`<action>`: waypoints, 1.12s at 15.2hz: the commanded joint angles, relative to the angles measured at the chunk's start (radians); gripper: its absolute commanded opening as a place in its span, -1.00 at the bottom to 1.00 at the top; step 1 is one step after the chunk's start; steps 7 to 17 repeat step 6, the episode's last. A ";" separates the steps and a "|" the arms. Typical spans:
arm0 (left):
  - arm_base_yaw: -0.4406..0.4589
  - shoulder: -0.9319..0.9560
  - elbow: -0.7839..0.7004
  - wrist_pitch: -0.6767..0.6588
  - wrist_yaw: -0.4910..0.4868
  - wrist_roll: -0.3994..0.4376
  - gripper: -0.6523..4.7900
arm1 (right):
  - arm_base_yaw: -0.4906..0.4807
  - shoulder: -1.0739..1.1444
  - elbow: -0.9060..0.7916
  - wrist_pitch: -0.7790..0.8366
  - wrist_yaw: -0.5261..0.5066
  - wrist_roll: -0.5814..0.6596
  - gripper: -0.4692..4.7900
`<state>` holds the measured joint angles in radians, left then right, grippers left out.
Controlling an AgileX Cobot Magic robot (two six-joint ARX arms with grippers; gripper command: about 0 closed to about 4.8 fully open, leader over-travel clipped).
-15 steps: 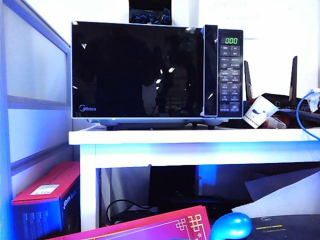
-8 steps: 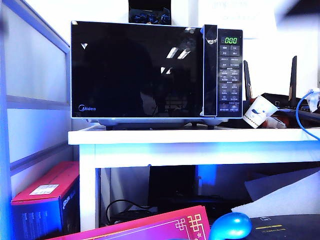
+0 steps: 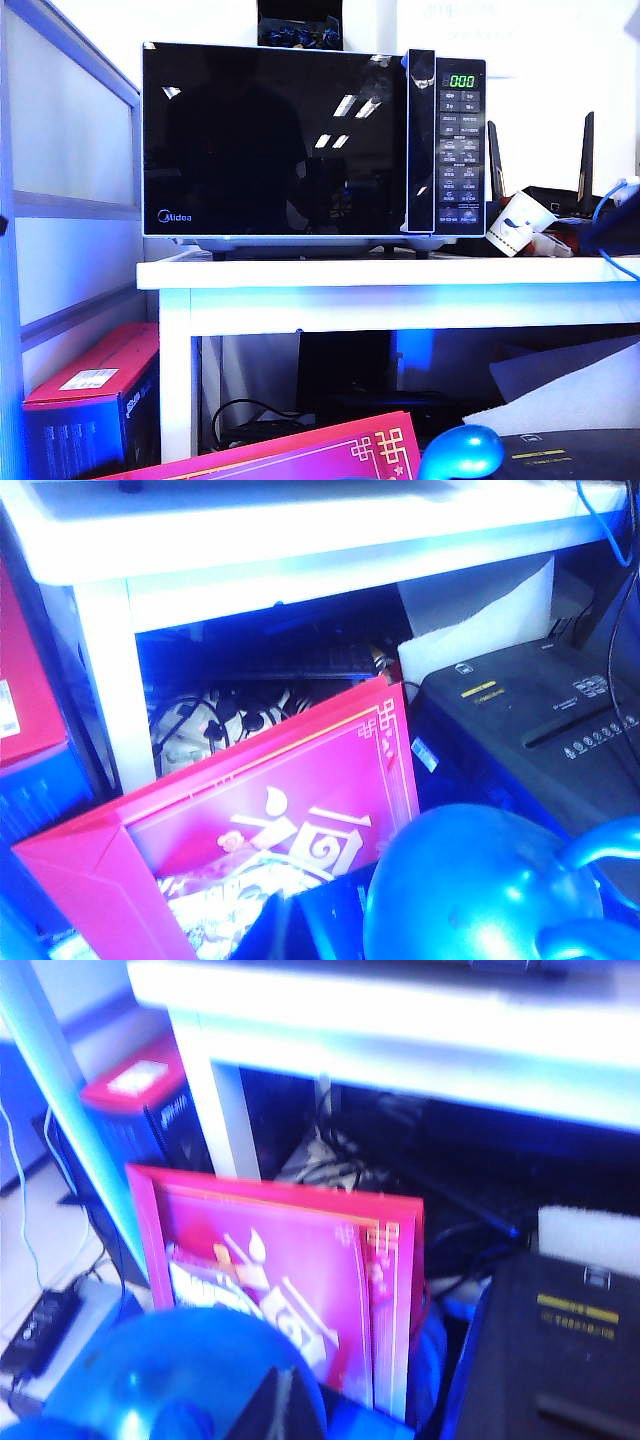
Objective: Open the microwave door, place the orange inside the microwave, then close the microwave door.
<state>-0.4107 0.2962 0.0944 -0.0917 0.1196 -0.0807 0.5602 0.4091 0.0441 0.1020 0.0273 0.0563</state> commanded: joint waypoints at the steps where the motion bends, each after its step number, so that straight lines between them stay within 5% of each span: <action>1: 0.001 0.001 0.001 0.000 -0.003 -0.002 -0.78 | 0.000 -0.002 0.004 -0.029 0.004 0.003 -0.84; 17: 0.001 0.001 0.001 0.000 -0.003 -0.003 -0.78 | 0.001 -0.002 0.004 -0.114 0.004 0.003 -0.84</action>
